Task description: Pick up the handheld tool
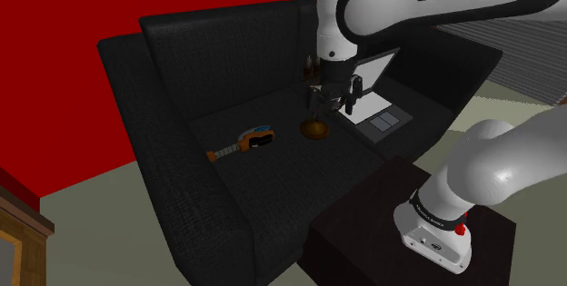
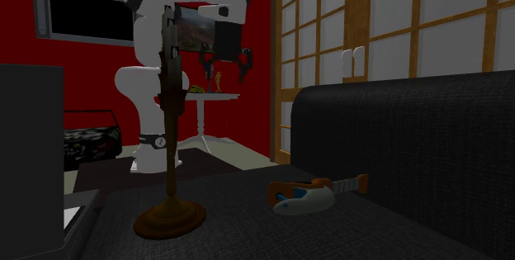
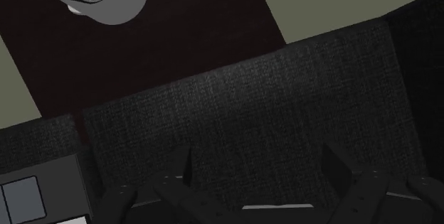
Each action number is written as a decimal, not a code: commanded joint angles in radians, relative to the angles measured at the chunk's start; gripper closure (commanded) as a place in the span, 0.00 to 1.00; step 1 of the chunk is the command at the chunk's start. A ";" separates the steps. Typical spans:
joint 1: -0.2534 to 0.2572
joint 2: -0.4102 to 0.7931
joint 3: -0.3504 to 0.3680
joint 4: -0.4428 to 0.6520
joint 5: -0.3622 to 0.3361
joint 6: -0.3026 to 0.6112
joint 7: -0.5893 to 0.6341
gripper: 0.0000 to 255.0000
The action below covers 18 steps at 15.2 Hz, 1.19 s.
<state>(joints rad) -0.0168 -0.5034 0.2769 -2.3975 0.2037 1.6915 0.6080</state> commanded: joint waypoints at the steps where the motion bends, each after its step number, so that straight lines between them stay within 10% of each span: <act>1: -0.011 0.076 0.053 0.034 0.006 0.044 0.117 0.00; 10: -0.052 0.474 0.207 0.265 -0.112 0.175 0.621 0.00; 18: 0.015 0.851 0.176 0.568 -0.289 0.174 1.023 0.00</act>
<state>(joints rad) -0.0177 0.2972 0.4609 -1.8728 -0.0640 1.8689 1.5754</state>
